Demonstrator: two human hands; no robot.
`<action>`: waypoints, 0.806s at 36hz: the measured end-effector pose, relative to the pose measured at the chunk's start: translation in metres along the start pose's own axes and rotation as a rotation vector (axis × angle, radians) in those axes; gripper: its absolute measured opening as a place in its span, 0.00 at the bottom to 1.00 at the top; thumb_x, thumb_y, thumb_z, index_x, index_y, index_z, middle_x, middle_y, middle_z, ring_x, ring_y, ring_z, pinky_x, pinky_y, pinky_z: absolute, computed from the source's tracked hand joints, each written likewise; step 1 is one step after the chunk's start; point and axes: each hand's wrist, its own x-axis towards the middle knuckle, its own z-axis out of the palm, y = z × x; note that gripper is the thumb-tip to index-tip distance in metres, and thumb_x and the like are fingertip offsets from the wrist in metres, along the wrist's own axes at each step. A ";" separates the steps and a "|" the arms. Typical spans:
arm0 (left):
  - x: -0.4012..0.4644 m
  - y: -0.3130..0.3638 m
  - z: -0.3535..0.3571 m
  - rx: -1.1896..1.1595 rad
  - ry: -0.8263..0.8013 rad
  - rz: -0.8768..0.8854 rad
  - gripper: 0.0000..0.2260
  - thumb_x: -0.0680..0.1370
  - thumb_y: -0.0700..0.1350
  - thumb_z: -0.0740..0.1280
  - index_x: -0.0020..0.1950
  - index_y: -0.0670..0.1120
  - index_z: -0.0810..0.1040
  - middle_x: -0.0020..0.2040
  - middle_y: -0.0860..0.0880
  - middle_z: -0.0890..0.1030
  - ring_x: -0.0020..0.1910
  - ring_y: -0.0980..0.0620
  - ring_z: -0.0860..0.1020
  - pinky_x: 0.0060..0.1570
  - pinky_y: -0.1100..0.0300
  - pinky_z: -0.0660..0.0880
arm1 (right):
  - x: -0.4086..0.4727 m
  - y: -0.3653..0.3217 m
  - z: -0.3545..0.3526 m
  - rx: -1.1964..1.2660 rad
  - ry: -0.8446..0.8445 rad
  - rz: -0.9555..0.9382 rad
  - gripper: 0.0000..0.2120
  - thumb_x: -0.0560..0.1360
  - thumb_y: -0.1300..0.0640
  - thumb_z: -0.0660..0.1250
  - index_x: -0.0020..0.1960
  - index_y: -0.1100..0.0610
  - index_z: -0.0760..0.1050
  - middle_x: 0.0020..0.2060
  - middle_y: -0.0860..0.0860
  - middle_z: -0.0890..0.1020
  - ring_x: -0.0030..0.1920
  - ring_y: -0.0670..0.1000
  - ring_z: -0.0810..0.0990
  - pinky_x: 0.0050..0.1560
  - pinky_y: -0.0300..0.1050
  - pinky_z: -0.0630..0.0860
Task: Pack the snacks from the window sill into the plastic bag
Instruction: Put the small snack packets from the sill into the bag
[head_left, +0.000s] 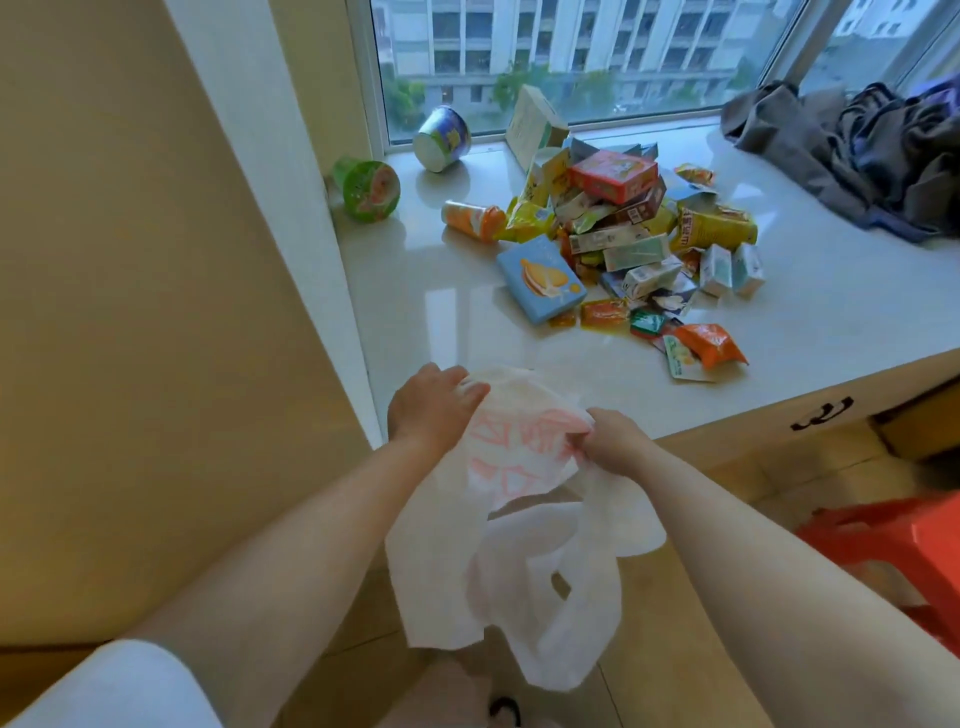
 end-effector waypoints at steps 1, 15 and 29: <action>0.008 0.001 0.003 0.023 0.039 0.000 0.14 0.79 0.55 0.58 0.52 0.48 0.79 0.49 0.44 0.75 0.49 0.42 0.76 0.43 0.55 0.70 | 0.008 -0.002 0.002 -0.039 -0.008 -0.013 0.12 0.77 0.55 0.59 0.57 0.57 0.76 0.56 0.57 0.79 0.55 0.58 0.76 0.47 0.43 0.67; 0.096 -0.021 0.048 0.111 0.007 -0.223 0.09 0.77 0.47 0.62 0.53 0.44 0.76 0.54 0.43 0.75 0.51 0.40 0.76 0.45 0.54 0.70 | 0.112 -0.014 0.045 -0.325 -0.156 -0.235 0.19 0.78 0.55 0.57 0.68 0.56 0.68 0.68 0.52 0.66 0.69 0.54 0.64 0.64 0.49 0.67; 0.140 0.006 0.087 0.119 -0.024 -0.430 0.09 0.77 0.48 0.63 0.51 0.45 0.76 0.53 0.44 0.75 0.51 0.42 0.76 0.44 0.56 0.68 | 0.204 0.017 0.027 -0.784 -0.355 -0.517 0.29 0.81 0.42 0.47 0.78 0.51 0.46 0.77 0.48 0.41 0.77 0.54 0.44 0.74 0.59 0.47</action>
